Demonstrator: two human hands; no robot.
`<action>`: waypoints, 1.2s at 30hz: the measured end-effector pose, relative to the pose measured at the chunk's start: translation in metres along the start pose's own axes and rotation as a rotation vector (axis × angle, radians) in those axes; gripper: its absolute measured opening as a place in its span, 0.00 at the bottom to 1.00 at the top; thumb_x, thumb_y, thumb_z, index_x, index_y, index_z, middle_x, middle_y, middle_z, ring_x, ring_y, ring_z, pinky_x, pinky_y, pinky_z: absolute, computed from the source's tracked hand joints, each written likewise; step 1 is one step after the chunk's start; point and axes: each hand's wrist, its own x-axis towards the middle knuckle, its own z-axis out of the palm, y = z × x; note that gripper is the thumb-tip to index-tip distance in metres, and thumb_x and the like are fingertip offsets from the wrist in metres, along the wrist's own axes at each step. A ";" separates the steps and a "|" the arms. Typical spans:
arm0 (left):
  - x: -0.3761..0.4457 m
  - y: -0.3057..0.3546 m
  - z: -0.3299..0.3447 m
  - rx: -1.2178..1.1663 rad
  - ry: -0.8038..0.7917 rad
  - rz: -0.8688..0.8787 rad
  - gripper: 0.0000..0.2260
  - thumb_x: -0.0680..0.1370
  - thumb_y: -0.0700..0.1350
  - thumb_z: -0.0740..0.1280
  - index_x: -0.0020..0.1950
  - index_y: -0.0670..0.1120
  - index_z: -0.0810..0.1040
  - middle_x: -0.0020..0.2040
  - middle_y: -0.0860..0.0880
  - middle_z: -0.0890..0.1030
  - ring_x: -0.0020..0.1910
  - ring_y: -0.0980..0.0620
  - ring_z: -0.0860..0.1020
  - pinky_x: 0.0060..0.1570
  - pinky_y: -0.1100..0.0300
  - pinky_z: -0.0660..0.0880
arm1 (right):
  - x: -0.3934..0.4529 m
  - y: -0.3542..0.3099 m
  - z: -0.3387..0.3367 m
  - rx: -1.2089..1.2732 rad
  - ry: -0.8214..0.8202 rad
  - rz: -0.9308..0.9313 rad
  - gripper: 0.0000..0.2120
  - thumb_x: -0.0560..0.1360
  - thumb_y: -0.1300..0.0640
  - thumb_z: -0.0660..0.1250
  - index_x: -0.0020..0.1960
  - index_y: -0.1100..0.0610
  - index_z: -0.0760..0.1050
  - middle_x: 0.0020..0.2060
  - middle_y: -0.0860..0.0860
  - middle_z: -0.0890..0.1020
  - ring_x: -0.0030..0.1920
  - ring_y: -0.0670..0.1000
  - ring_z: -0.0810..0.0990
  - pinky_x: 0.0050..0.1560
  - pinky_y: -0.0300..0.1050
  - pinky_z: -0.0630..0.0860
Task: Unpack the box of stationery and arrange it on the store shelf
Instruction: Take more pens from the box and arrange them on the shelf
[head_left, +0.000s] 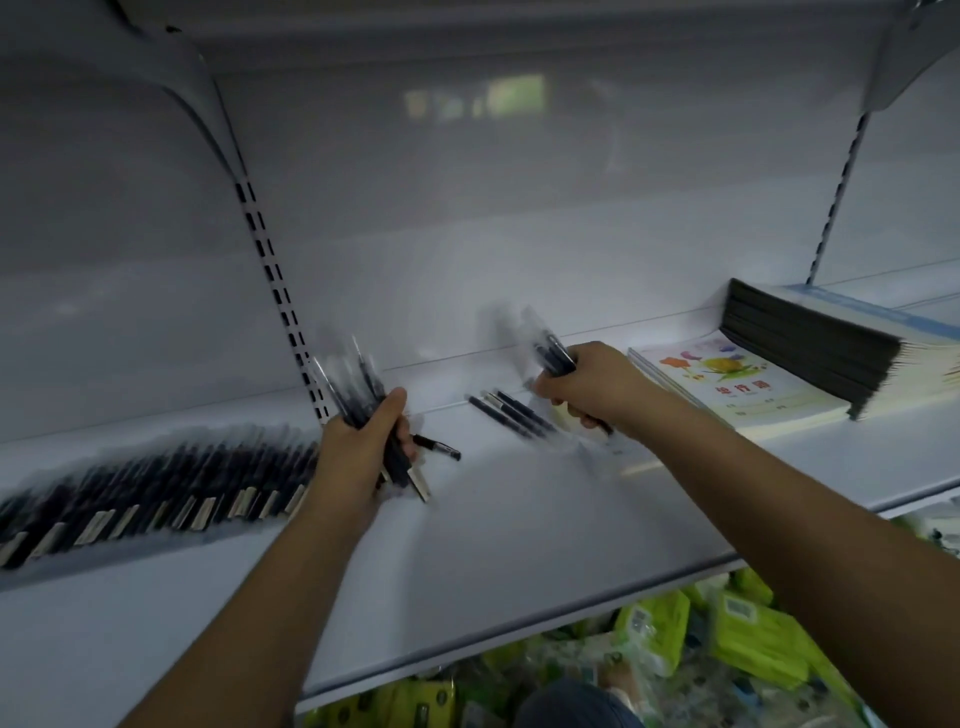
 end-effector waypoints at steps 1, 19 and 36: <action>0.000 -0.001 -0.001 -0.046 -0.001 -0.014 0.12 0.79 0.45 0.69 0.37 0.44 0.73 0.28 0.48 0.74 0.24 0.52 0.71 0.26 0.61 0.73 | 0.005 -0.001 0.002 -0.143 -0.022 -0.032 0.09 0.73 0.55 0.71 0.41 0.59 0.76 0.28 0.52 0.76 0.25 0.51 0.72 0.24 0.37 0.68; 0.001 -0.006 -0.014 -0.116 -0.032 -0.031 0.14 0.79 0.44 0.69 0.35 0.44 0.72 0.26 0.48 0.72 0.23 0.52 0.69 0.24 0.61 0.70 | 0.030 -0.010 0.044 -0.622 -0.283 -0.233 0.15 0.68 0.49 0.75 0.48 0.56 0.76 0.41 0.51 0.80 0.44 0.52 0.79 0.43 0.45 0.76; 0.002 0.002 -0.023 -0.222 0.072 -0.093 0.12 0.78 0.45 0.71 0.36 0.45 0.73 0.26 0.50 0.73 0.23 0.54 0.70 0.24 0.63 0.70 | -0.014 -0.036 0.044 -0.622 -0.056 0.042 0.18 0.77 0.44 0.64 0.45 0.60 0.72 0.40 0.54 0.76 0.42 0.54 0.78 0.36 0.40 0.72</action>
